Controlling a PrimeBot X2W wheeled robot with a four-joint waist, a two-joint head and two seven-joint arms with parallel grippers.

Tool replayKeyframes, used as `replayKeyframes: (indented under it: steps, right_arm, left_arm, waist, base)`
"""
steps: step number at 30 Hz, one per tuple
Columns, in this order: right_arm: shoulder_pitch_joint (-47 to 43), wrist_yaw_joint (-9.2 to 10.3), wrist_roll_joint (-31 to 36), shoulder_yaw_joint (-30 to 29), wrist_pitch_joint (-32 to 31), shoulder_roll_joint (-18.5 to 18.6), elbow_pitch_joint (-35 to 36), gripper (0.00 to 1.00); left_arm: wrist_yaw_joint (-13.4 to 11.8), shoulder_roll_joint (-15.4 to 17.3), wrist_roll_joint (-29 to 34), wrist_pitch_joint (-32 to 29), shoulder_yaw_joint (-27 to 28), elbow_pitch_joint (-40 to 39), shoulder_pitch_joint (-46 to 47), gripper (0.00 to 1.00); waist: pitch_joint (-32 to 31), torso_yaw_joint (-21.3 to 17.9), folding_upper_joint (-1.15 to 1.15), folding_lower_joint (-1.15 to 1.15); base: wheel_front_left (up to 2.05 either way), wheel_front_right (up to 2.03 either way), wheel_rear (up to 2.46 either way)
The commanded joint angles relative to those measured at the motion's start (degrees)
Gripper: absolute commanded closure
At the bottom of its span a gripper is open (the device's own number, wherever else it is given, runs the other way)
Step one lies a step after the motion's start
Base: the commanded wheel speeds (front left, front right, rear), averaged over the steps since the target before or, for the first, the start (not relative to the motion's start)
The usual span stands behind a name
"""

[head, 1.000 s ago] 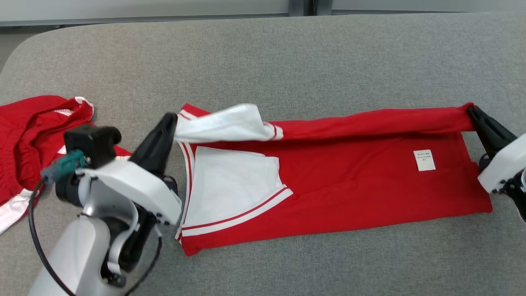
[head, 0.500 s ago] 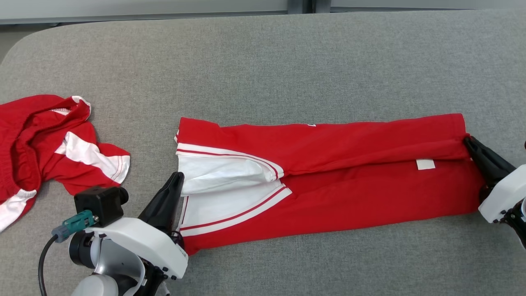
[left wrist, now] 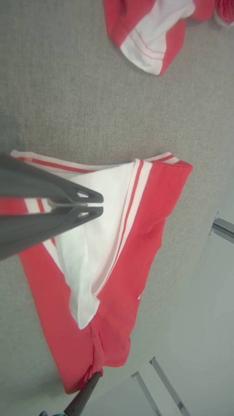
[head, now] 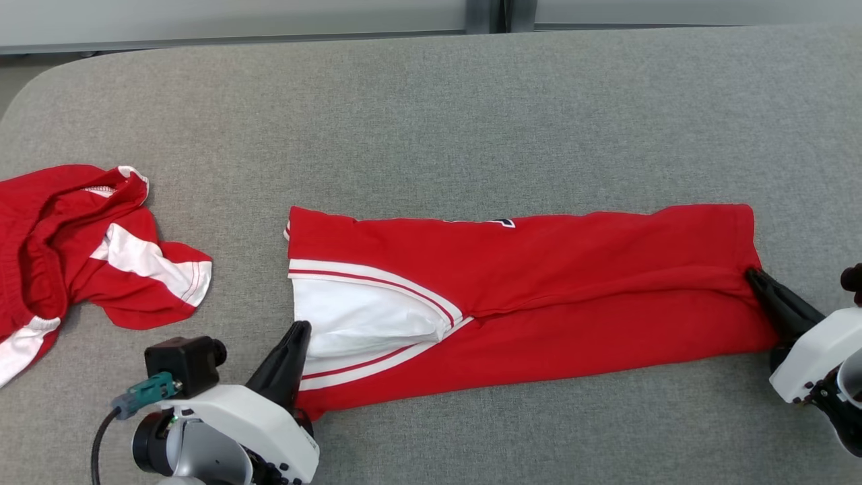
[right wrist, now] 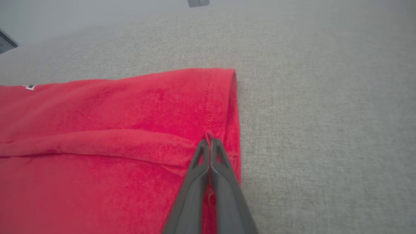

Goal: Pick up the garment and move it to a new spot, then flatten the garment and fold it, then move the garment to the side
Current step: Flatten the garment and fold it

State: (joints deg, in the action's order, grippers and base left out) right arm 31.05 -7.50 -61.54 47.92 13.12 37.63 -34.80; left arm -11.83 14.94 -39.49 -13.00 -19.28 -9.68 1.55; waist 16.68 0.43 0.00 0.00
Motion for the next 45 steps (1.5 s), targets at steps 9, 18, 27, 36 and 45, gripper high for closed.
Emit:
replayKeyframes:
  steps: [9, 18, 27, 36, 45]
  right_arm:
    - [-0.7, 0.02, -1.6, -4.1, 0.8, -1.8, -3.3, 0.00]
    - [-1.9, 0.02, 10.5, -12.2, 2.2, -4.6, -3.6, 0.00]
    - [-10.7, 0.02, 25.7, -24.1, 2.2, -15.2, 7.1, 0.00]
    - [-20.5, 0.02, 35.5, -32.4, 2.2, -25.5, 13.6, 0.00]
    - [-27.7, 0.02, 43.6, -37.6, 2.2, -29.5, 17.1, 0.00]
  left_arm:
    - [-1.5, -1.5, 2.3, 4.2, 0.2, 5.1, 1.2, 0.00]
    - [-5.0, -1.5, 6.6, 12.0, 2.5, 3.7, -0.8, 0.00]
    - [-6.4, -4.2, 9.3, 21.3, 2.4, 5.1, -2.7, 0.00]
    - [-5.1, -4.8, 11.6, 26.2, 0.4, 8.7, -5.9, 0.00]
    - [-4.7, -6.1, 16.1, 28.2, 1.9, 10.2, -9.7, 0.00]
  waist:
    - [-2.1, -0.6, 0.00, 0.00]
    - [-7.8, -1.1, 0.00, 0.00]
    - [-12.4, -2.0, 0.00, 0.00]
    - [-17.3, -2.4, 0.00, 0.00]
    - [-19.5, -2.0, 0.00, 0.00]
  base:
    - [0.00, 0.00, 0.00]
    - [0.00, 0.00, 0.00]
    - [0.00, 0.00, 0.00]
    - [0.00, 0.00, 0.00]
    - [0.00, 0.00, 0.00]
